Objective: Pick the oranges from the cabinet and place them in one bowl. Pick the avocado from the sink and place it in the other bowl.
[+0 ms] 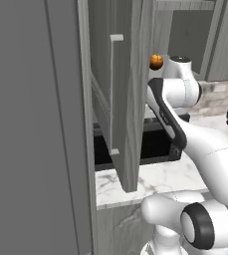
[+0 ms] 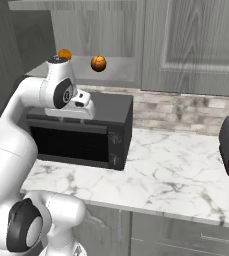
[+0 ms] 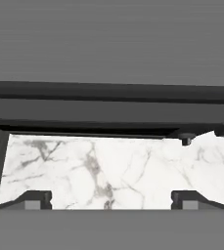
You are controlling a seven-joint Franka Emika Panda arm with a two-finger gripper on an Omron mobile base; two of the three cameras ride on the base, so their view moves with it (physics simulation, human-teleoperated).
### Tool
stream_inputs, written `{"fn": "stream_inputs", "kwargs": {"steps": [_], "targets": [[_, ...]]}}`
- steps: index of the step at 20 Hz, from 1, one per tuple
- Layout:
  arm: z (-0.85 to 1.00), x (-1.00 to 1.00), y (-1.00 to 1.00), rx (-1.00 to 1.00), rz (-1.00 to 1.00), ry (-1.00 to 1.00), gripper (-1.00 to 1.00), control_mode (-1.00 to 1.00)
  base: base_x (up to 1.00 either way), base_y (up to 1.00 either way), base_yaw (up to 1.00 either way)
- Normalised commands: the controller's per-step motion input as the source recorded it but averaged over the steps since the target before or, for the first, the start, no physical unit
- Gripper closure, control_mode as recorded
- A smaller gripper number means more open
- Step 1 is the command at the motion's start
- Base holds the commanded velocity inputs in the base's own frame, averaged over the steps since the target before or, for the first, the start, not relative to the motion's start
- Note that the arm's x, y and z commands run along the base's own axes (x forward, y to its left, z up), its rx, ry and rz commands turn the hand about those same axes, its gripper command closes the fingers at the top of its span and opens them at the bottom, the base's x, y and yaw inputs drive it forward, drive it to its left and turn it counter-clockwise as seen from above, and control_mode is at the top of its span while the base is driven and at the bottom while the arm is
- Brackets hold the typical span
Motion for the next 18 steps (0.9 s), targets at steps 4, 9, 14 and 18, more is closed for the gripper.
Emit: {"fn": "stream_inputs", "kwargs": {"steps": [4, 9, 14, 18], "targets": [[0.01, -0.08, -0.02, 0.00, 0.00, -0.13, -1.00, -1.00, 0.00, 0.00, 0.00], [0.16, -0.11, -0.02, 0.01, 0.00, -0.06, -1.00, -1.00, 0.00, 0.00, 0.00], [0.24, -0.11, -0.05, 0.00, 0.00, -0.13, -1.00, -1.00, 0.00, 0.00, 0.00], [0.25, -0.08, -0.03, 0.00, 0.00, -0.16, -1.00, -1.00, 0.00, 0.00, 0.00]]}}
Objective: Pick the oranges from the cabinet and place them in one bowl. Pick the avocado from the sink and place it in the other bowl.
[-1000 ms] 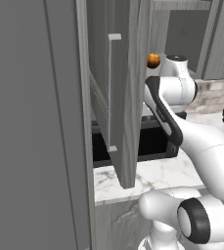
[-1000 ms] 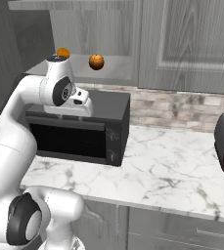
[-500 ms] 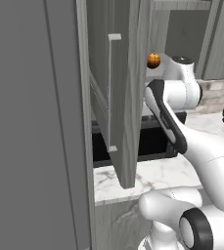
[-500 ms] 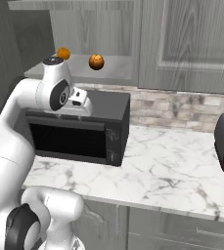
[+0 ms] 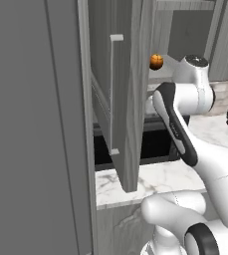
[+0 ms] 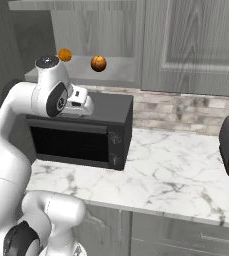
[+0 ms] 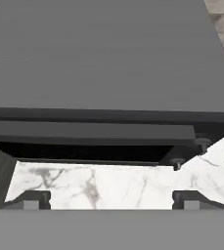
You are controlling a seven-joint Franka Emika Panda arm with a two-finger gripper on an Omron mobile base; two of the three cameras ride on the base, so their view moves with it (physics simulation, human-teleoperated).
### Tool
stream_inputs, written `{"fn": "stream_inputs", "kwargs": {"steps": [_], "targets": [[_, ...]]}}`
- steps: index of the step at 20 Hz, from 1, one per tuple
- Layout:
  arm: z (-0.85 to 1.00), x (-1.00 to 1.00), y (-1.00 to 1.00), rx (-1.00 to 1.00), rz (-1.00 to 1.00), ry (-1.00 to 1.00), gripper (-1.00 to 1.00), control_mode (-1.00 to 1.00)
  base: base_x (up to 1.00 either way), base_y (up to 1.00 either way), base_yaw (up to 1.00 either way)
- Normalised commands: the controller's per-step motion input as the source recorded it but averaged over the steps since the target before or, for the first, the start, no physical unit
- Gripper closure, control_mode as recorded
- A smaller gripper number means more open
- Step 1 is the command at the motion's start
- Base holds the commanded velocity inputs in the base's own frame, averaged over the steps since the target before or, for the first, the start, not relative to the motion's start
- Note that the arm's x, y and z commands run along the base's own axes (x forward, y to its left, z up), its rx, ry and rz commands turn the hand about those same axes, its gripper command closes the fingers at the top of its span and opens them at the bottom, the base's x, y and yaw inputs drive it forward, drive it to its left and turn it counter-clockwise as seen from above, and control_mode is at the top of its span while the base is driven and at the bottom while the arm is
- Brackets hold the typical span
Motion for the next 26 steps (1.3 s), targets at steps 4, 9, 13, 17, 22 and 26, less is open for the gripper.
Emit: {"fn": "stream_inputs", "kwargs": {"steps": [4, 9, 13, 17, 22, 26], "targets": [[0.24, -0.05, -0.02, 0.00, 0.00, -0.15, -1.00, -1.00, 0.00, 0.00, 0.00], [0.21, -0.04, 0.00, 0.00, 0.00, -0.17, -1.00, -1.00, 0.00, 0.00, 0.00], [0.17, -0.04, -0.01, 0.00, 0.00, -0.16, -1.00, -1.00, 0.00, 0.00, 0.00], [0.15, -0.03, -0.03, 0.00, 0.00, -0.13, -1.00, -1.00, 0.00, 0.00, 0.00], [0.18, 0.00, -0.02, 0.00, 0.00, -0.09, -1.00, -1.00, 0.00, 0.00, 0.00], [0.21, 0.00, -0.02, 0.00, 0.00, -0.04, -1.00, -1.00, 0.00, 0.00, 0.00]]}}
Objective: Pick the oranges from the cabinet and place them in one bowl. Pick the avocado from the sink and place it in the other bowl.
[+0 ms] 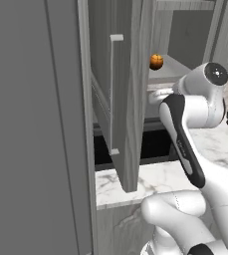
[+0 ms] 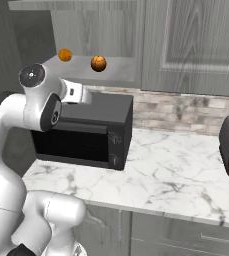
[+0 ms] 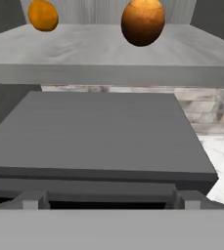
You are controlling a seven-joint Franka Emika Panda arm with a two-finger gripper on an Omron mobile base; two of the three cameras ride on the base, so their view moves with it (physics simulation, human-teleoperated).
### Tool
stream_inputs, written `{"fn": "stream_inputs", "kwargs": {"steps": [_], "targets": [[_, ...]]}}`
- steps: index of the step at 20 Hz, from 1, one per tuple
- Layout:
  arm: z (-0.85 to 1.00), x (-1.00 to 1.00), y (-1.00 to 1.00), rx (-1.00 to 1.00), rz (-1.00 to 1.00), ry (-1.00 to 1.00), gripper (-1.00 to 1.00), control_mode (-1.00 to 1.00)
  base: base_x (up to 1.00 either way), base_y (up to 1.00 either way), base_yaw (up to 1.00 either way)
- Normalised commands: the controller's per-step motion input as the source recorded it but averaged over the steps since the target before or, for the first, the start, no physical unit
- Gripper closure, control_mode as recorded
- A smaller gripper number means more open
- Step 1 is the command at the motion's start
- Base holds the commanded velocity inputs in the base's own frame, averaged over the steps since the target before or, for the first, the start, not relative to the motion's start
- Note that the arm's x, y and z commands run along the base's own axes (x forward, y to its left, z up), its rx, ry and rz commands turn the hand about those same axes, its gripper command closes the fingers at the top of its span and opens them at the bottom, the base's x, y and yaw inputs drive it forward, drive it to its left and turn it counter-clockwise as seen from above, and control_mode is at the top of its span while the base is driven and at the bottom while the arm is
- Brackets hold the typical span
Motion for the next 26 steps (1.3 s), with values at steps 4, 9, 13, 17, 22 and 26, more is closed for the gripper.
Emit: {"fn": "stream_inputs", "kwargs": {"steps": [4, 9, 13, 17, 22, 26], "targets": [[0.23, 0.00, -0.01, 0.00, -0.01, 0.00, -1.00, -1.00, 0.00, 0.00, 0.00], [0.22, 0.02, -0.03, 0.00, -0.04, 0.00, -1.00, -1.00, 0.00, 0.00, 0.00], [0.20, 0.02, -0.05, 0.01, -0.06, -0.02, -1.00, -1.00, 0.00, 0.00, 0.00], [0.18, 0.02, -0.08, 0.01, 0.00, -0.14, -1.00, -1.00, 0.00, 0.00, 0.00], [0.18, 0.04, -0.10, 0.03, 0.00, -0.16, -1.00, -1.00, 0.00, 0.00, 0.00], [0.17, 0.11, -0.07, 0.01, -0.01, -0.13, -1.00, -1.00, 0.00, 0.00, 0.00]]}}
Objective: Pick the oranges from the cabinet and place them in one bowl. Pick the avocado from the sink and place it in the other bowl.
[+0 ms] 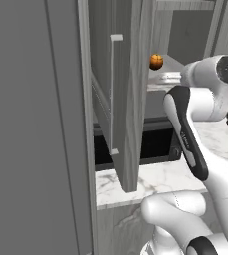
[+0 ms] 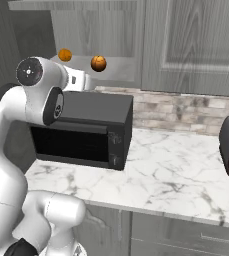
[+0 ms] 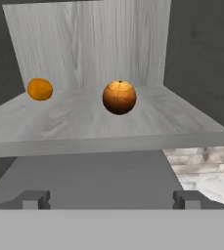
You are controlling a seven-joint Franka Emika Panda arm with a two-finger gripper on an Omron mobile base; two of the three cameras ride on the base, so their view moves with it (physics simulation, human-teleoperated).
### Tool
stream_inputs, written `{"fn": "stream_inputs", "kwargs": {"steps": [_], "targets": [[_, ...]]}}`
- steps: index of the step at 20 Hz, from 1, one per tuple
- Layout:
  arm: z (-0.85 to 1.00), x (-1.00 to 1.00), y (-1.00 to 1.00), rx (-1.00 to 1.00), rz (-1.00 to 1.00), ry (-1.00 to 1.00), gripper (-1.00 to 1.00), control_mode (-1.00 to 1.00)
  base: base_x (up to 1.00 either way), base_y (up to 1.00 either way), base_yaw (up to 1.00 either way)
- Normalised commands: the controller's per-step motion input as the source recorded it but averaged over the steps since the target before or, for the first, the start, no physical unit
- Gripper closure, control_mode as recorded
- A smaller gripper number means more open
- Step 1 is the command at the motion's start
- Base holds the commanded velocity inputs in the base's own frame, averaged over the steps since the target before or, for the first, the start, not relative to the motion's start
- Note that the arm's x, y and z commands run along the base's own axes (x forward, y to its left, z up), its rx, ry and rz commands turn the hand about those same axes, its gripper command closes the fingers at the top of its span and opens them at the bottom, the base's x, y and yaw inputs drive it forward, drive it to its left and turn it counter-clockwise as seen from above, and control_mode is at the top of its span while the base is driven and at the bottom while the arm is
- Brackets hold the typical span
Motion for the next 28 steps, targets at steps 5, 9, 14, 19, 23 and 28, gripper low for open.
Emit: {"fn": "stream_inputs", "kwargs": {"steps": [5, 9, 14, 19, 23, 28], "targets": [[0.17, 0.20, 0.00, 0.00, -0.07, 0.00, -1.00, -1.00, 0.00, 0.00, 0.00], [0.16, 0.24, 0.00, 0.00, -0.09, 0.00, -1.00, -1.00, 0.00, 0.00, 0.00], [0.13, 0.21, -0.03, 0.04, -0.04, 0.00, -1.00, -1.00, 0.00, 0.00, 0.00], [0.07, 0.18, -0.03, 0.11, 0.00, 0.00, -1.00, -1.00, 0.00, 0.00, 0.00], [0.02, 0.20, -0.02, 0.07, 0.00, 0.00, -1.00, -1.00, 0.00, 0.00, 0.00], [0.00, 0.20, -0.02, 0.02, 0.00, 0.00, -1.00, -1.00, 0.00, 0.00, 0.00]]}}
